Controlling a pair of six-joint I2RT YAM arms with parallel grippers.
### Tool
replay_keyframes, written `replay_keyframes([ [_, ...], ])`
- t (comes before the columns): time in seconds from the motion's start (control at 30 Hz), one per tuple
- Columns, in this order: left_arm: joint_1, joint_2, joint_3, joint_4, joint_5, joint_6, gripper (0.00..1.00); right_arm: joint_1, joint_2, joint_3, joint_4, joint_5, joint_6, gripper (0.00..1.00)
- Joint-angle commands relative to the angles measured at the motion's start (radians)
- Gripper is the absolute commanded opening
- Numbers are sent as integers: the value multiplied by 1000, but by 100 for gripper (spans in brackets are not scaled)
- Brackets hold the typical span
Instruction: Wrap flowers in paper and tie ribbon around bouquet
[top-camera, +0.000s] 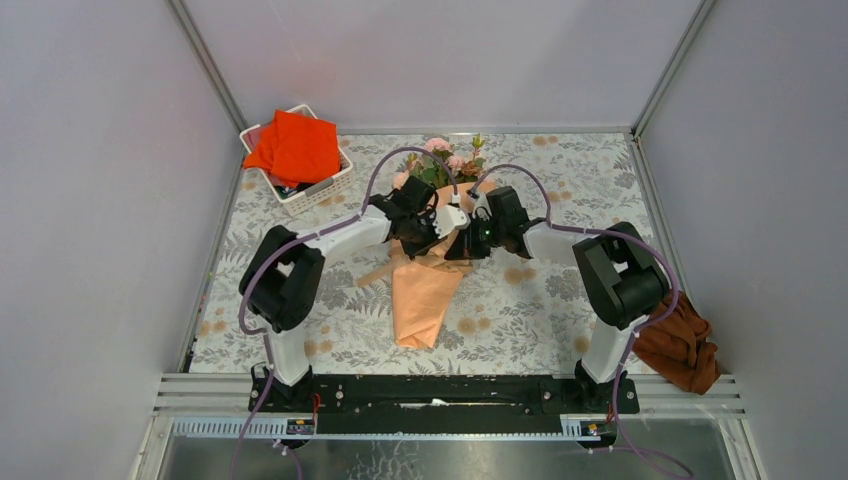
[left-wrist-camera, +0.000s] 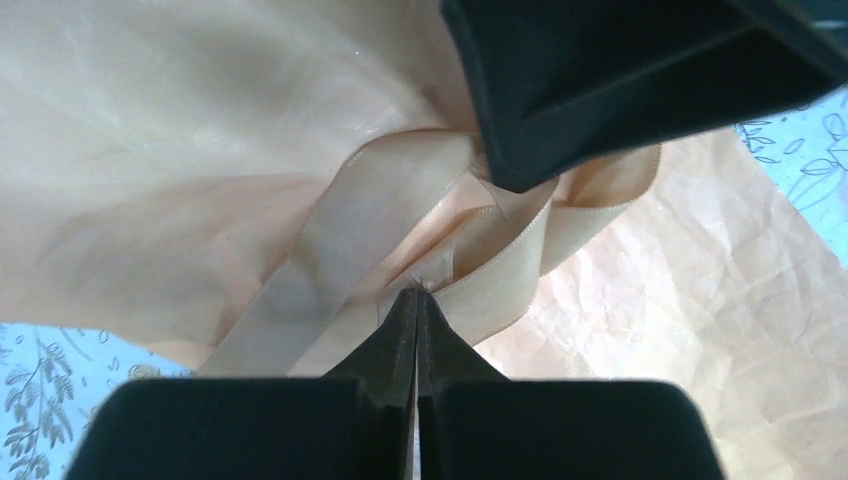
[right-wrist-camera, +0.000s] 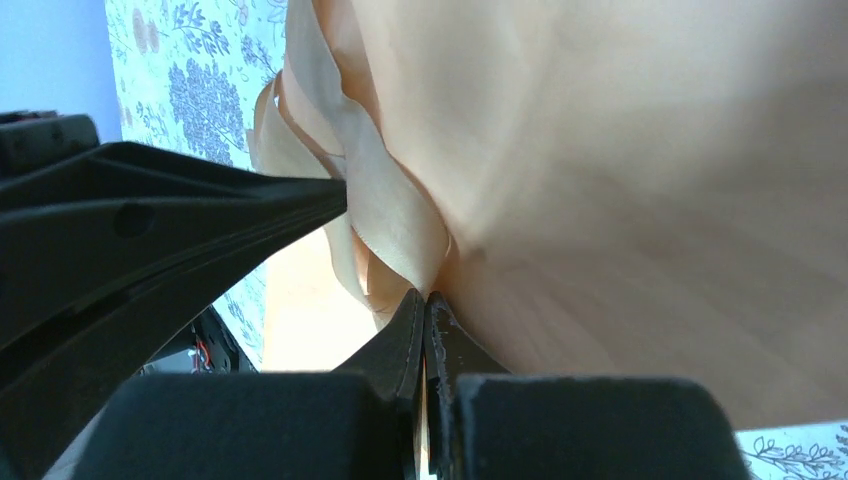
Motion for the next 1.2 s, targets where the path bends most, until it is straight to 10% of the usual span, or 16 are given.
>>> replay_keyframes([
  [0.0,-4,-75,-22,44,9,23,0,5,11,59,24,-23,-20,0],
  [0.17,-4,-55,-11,24,61,24,0,4,18,57,26,-25,-17,0],
  [0.33,-5,-35,6,32,69,50,34,11,-3,46,-27,-24,22,0],
  [0.97,-5,-101,-30,-49,190,143,35,92,-36,7,13,4,75,0],
  [1.17,8,-164,-26,-160,252,262,50,82,-42,60,-25,7,70,0],
])
